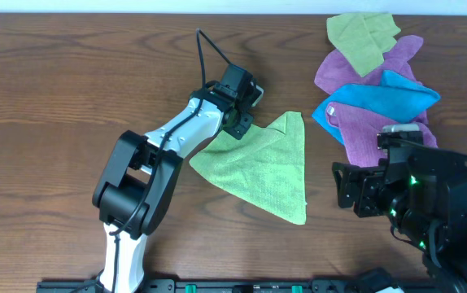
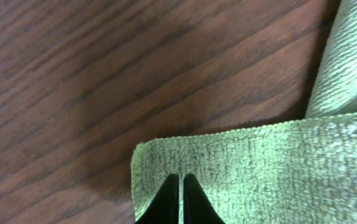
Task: Fold the cloth
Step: 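Reach the left gripper to the green cloth's left corner and grasp it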
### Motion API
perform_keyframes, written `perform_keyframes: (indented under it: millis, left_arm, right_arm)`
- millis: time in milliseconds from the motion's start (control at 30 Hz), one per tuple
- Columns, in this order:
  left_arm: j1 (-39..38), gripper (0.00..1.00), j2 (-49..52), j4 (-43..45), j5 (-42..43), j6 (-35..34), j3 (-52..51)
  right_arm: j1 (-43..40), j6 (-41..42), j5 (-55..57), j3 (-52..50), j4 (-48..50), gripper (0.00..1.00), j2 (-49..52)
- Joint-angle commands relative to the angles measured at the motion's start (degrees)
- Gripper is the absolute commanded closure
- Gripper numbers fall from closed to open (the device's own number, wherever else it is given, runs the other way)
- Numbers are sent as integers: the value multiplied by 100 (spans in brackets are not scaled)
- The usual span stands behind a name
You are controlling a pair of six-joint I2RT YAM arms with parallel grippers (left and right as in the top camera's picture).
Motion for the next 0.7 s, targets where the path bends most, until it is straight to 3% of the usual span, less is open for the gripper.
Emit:
perform_keyframes:
  millis: [0, 333, 533, 667]
  left_arm:
    - [15, 94, 170, 50, -118, 105, 92]
    - [22, 94, 490, 328, -634, 225, 92]
    - [264, 94, 538, 555, -1958, 275, 92]
    - [671, 94, 538, 599, -2253, 271, 92]
  right_arm:
    - [13, 59, 61, 70, -4, 16, -4]
    - [13, 57, 63, 70, -2, 14, -4]
    - [13, 50, 186, 68, -72, 15, 9]
    - [13, 35, 195, 59, -127, 17, 133]
